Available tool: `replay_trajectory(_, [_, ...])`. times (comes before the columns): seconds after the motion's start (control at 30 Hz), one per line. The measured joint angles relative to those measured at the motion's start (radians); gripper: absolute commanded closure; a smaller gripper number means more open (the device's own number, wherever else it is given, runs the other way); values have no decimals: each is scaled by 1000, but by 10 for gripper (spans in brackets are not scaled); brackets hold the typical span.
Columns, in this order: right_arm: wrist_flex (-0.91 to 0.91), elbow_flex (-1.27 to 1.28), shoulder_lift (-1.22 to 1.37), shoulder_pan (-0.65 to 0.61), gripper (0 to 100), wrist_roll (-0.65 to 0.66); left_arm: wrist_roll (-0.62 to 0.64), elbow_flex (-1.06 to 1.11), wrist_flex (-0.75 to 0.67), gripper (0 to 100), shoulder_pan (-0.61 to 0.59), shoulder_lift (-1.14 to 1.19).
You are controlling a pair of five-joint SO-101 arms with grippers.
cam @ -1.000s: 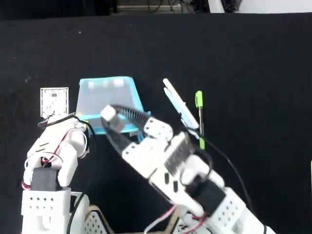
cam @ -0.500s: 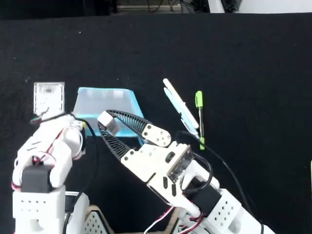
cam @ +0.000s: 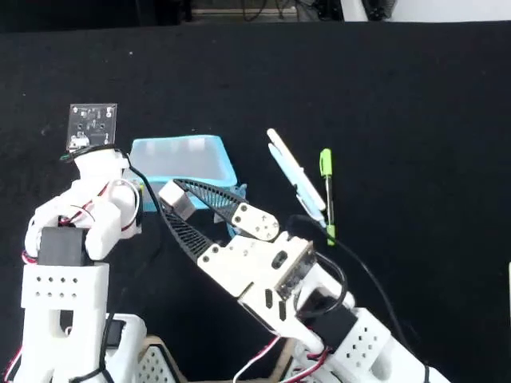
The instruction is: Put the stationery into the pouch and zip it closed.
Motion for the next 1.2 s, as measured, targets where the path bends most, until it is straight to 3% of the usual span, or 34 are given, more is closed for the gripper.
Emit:
replay_trajectory(0.37, [-227, 11, 322, 40, 987, -2, 0, 3, 23, 970, 0, -55])
replay_trajectory(0.7, [-222, 41, 282, 80, 987, -3, 2, 3, 23, 970, 3, -55])
replay_trajectory(1.07, [293, 5, -5, 55, 987, -3, 2, 3, 23, 970, 3, -55])
replay_trajectory(1.2, [387, -29, -17, 55, 987, -3, 2, 3, 23, 970, 3, -55])
